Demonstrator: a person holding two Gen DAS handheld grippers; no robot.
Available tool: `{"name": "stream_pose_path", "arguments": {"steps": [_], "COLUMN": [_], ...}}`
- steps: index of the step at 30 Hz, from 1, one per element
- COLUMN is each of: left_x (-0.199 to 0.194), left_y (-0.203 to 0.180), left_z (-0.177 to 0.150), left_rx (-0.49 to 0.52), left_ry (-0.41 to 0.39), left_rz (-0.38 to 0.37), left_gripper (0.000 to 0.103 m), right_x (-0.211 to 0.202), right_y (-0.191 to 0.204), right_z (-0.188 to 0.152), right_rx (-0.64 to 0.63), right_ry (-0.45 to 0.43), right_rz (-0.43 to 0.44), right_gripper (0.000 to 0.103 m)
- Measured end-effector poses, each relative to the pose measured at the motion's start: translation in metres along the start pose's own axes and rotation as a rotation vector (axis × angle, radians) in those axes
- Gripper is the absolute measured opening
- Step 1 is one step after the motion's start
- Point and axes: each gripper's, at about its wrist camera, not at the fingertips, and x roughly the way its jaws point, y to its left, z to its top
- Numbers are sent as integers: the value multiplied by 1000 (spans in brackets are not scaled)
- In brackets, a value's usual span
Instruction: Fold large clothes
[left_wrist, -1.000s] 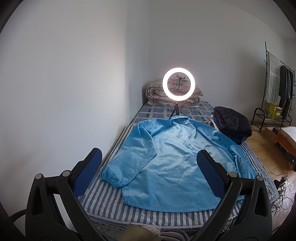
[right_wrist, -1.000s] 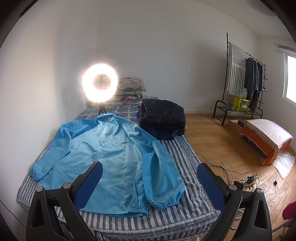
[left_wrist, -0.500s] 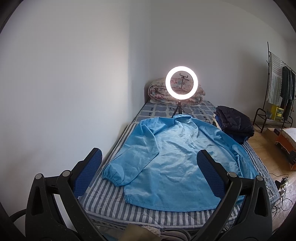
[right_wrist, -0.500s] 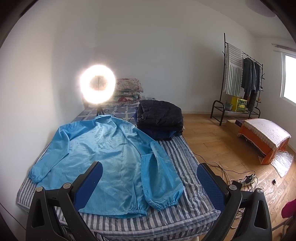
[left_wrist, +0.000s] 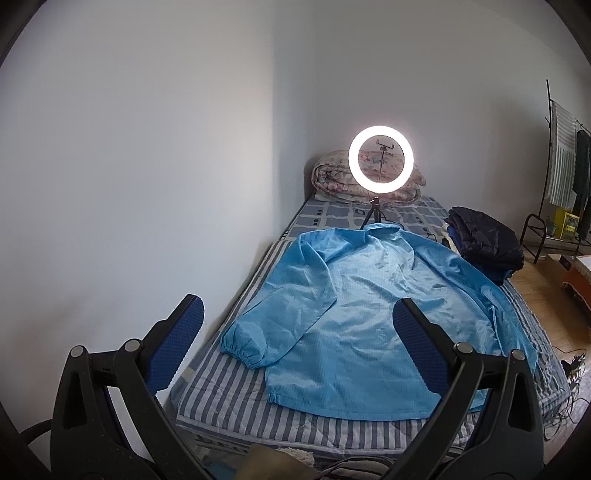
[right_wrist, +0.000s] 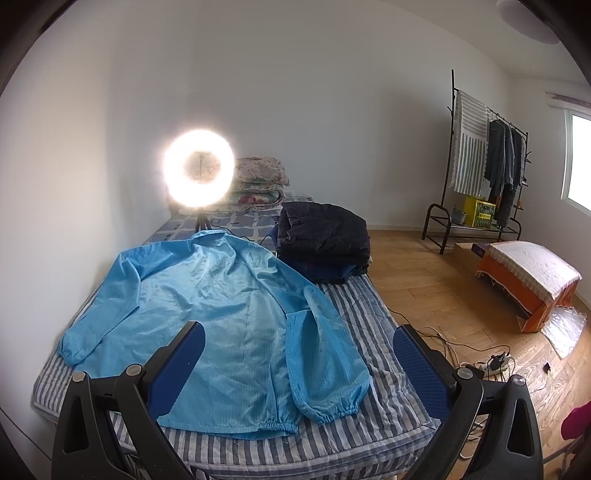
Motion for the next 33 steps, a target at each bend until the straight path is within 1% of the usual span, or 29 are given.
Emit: {"name": "stream_pose_path", "arguments": {"steps": [7,15,17,20,23,25,27,28,31,33], "left_x": [16,42,48,59,72,76,78,80,87,95], "left_y": [11,33,38,48,57,62,64,66,73,79], "left_z": [-10,-33,-39,-50,-62,-73,-85,-91,-107,-116], "left_rx": [15,18,24,1,-23,-23,-16,-13,-27,-50], "left_ry": [7,64,74,91,135,149,158,165,196,231], "left_rz": [37,96,101,109,105,120,136,138,129,108], "left_gripper": [103,103,103,103,103,103,101,100,93,81], "right_x": [7,20,23,29,39,48,58,64,81,91], "right_y": [12,34,41,53,68,80,95,103,128,148], "right_z": [4,10,11,14,15,15,14,14,15,16], "right_rx": [-19,-49,-56,-70,-83,-85,-86,-86,-102,-127], "right_ry": [0,-7,-9,-9,-10,-4,0,-6,-9,14], "right_rz": [11,42,54,75,122,167,209,245,350,404], "right_gripper": [103,103,103,103,103,103,103,103,103,103]}}
